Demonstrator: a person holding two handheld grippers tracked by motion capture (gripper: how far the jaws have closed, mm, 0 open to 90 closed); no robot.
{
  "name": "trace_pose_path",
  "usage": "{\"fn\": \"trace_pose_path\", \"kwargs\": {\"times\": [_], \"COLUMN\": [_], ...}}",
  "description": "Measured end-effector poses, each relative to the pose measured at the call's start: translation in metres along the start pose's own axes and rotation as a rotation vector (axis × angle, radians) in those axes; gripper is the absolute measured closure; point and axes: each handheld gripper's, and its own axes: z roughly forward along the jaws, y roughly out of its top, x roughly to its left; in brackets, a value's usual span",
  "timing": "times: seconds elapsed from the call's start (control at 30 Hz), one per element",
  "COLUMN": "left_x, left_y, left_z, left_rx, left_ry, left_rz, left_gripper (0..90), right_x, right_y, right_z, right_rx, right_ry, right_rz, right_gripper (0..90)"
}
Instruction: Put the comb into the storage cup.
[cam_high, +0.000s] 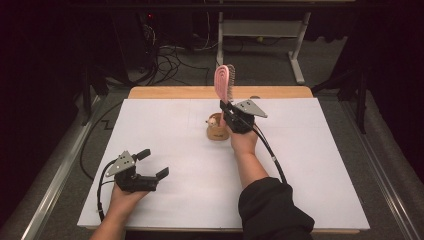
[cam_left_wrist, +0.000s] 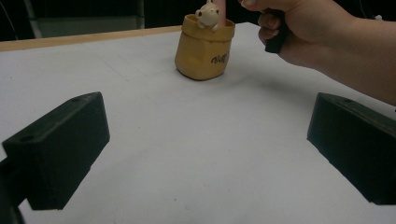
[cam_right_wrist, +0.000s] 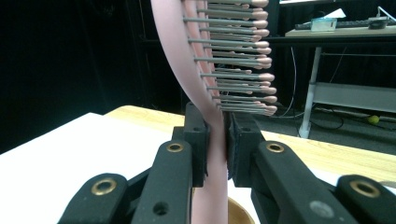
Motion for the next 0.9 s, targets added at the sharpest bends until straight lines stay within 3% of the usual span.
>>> {"fn": "trace_pose_path", "kwargs": {"times": [0.9], "left_x": [-0.001], "left_y": [-0.001], "left_z": [0.001], "left_rx": [0.006], "left_ry": [-0.001], "left_rz": [0.007], "left_gripper": [0.0], "right_x": [-0.001], "right_y": [-0.02], "right_z": [0.004], "right_rx": [0.025], "right_ry": [-0.024], "right_rz": [0.018], "right_gripper": [81.3]}}
